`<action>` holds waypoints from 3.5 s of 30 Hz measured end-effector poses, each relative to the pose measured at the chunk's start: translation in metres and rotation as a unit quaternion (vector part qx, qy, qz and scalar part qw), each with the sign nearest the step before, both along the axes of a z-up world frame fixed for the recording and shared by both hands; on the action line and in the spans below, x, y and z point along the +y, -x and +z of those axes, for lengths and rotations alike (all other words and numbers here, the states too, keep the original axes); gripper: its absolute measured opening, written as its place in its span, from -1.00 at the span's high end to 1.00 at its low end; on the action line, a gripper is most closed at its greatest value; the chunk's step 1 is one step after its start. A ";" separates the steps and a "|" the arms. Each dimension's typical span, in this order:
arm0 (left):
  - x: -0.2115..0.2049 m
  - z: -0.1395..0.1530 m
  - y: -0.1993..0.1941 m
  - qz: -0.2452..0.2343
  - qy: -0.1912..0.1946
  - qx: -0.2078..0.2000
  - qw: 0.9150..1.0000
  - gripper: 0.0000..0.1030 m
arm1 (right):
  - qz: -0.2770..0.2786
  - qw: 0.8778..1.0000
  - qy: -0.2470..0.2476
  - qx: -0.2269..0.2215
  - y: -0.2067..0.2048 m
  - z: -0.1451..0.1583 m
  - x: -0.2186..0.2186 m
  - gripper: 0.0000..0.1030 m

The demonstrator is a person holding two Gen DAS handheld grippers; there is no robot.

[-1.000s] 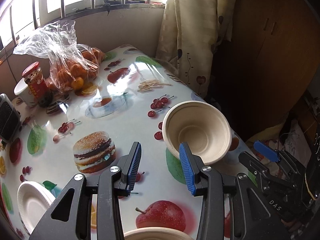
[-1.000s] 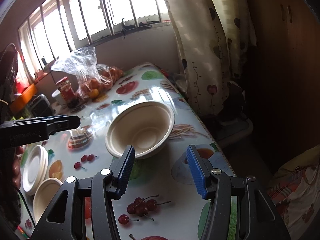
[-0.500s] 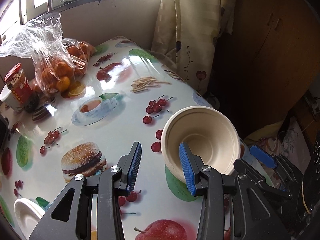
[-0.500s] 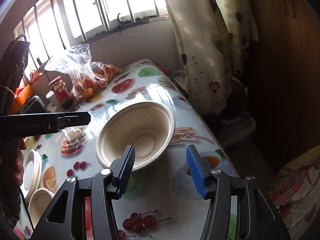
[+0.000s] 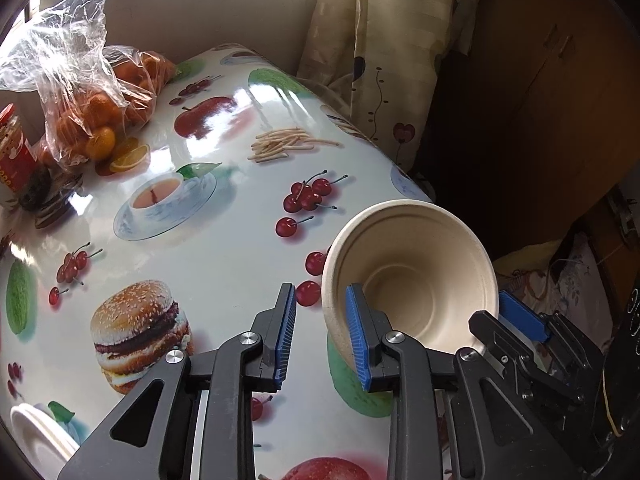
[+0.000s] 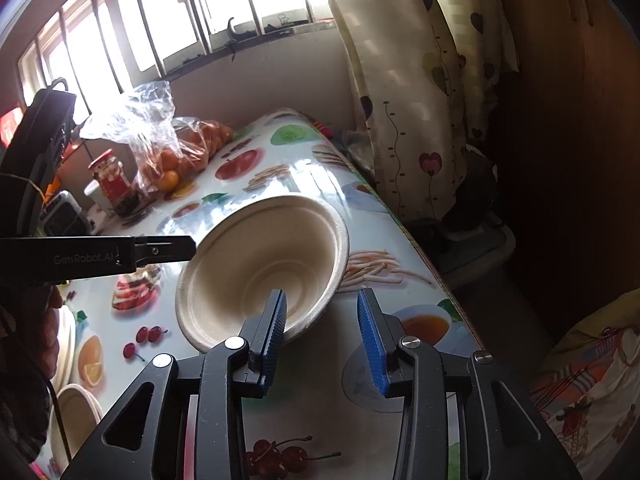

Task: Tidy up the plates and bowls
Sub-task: 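Close both tools on the rim of the next tan bowl, then lift the gripped tan bowl with both tools and carry it toward the nested bowls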

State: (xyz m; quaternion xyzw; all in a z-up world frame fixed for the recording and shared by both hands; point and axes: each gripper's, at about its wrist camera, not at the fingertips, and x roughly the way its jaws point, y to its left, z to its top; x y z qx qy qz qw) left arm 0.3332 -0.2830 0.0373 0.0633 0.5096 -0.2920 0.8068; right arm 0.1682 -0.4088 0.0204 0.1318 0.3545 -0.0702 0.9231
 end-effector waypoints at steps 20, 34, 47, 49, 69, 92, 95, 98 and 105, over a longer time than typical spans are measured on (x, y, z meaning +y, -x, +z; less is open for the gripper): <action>-0.009 -0.006 0.001 -0.011 0.005 0.009 1.000 0.77 | 0.002 1.000 -0.001 0.001 -0.004 -0.003 0.000 0.51; -0.007 -0.006 0.000 -0.007 0.005 0.011 1.000 0.83 | 0.002 1.000 -0.001 0.001 -0.004 -0.003 0.001 0.53; -0.002 0.001 0.004 -0.004 0.011 0.009 1.000 0.83 | 0.006 1.000 0.003 -0.008 0.001 0.007 0.004 0.53; 0.000 0.004 0.007 -0.004 0.013 0.007 1.000 0.83 | 0.008 1.000 0.004 -0.010 0.003 0.009 0.005 0.53; 0.031 0.038 0.041 0.000 0.032 -0.018 0.999 0.83 | 0.021 0.999 0.011 -0.041 0.037 0.037 0.032 0.53; 0.091 0.063 0.095 0.020 0.051 -0.043 0.998 0.83 | 0.053 0.996 0.015 -0.069 0.085 0.057 0.085 0.52; 0.099 0.065 0.102 0.023 0.053 -0.047 0.997 0.83 | 0.058 0.996 0.016 -0.072 0.092 0.058 0.094 0.52; 0.109 0.064 0.110 0.026 0.056 -0.046 0.997 0.83 | 0.062 0.995 0.015 -0.074 0.097 0.059 0.101 0.52; 0.128 0.064 0.125 0.031 0.059 -0.048 0.997 0.83 | 0.070 0.994 0.016 -0.077 0.111 0.059 0.119 0.52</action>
